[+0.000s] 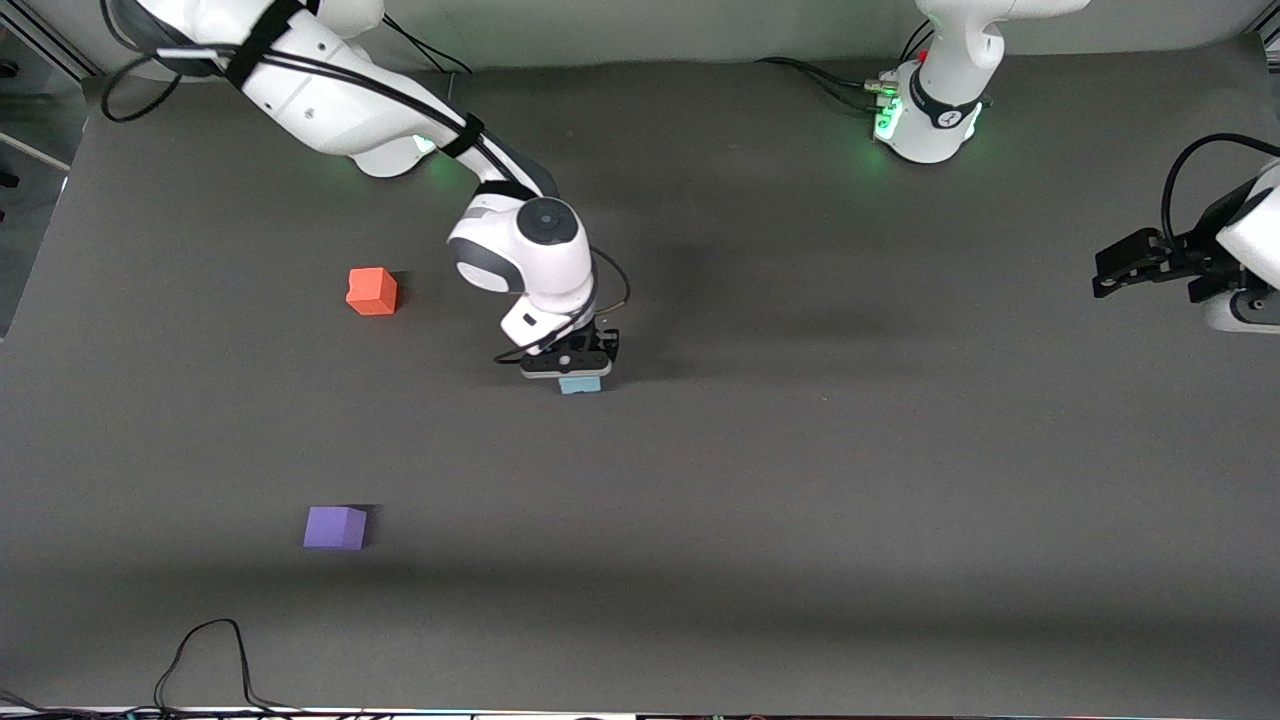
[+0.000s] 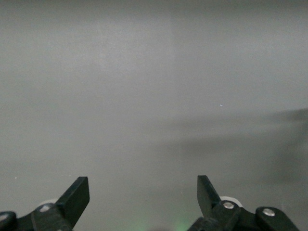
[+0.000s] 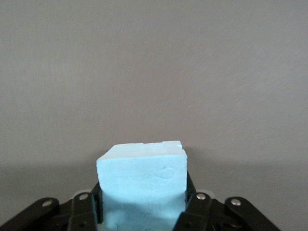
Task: Place blue block between orange and purple blocks
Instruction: 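Carry the blue block with the right gripper toward the orange block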
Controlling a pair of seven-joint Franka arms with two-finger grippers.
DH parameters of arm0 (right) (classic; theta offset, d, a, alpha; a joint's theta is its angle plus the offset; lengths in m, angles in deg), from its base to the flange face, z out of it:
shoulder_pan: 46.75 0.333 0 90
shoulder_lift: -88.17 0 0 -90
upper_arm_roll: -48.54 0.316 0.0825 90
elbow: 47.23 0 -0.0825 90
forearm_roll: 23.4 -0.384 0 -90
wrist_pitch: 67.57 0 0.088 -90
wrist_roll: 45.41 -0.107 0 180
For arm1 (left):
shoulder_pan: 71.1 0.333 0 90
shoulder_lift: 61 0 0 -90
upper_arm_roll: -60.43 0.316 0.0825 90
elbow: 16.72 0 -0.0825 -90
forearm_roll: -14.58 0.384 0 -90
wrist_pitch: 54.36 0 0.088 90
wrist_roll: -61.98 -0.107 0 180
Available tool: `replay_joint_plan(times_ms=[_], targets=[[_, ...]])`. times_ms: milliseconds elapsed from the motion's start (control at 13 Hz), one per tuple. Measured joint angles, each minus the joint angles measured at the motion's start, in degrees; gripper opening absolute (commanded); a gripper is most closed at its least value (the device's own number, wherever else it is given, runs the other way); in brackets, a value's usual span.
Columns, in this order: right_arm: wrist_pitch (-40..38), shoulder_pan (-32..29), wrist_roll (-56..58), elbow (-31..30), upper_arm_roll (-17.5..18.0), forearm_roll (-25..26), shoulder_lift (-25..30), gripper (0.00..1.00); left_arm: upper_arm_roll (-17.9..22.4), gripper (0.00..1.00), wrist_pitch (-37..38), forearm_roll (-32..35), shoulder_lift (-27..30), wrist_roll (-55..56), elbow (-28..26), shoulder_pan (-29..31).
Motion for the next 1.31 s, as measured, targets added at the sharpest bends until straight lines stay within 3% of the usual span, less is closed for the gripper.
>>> replay_joint_plan(times_ms=[231, 462, 615, 769, 923, 1308], targets=[[-4.25, -2.25, 13.65, 0.14, -2.38, -13.07, 6.56, 0.21, 0.13, 1.0, -0.25, 0.0, 0.06, 0.0, -0.22, 0.0], [-8.69, -2.87, 32.95, -0.82, -12.43, -27.6, 15.29, 0.21, 0.09, 1.0, -0.71, 0.0, 0.06, 0.0, -0.49, -0.05], [-9.46, -3.1, 42.56, -3.99, -19.86, -33.18, 20.04, 0.21, 0.04, 1.0, -0.71, -0.02, 0.06, 0.0, -0.51, -0.09], [-7.56, -3.16, 50.63, -8.45, -27.61, -34.32, 21.97, 0.21, -0.06, 1.0, -0.71, -0.1, 0.06, 0.0, -0.71, -0.11], [1.54, -3.29, 55.38, -15.2, -32.68, -34.5, 19.82, 0.21, -0.25, 1.0, -0.71, -0.14, 0.06, 0.0, -1.03, -0.36], [10.38, -3.24, 55.61, -17.58, -33.37, -34.5, 13.56, 0.23, -0.14, 1.0, -0.41, -0.13, 0.06, 0.0, -1.12, -0.34]])
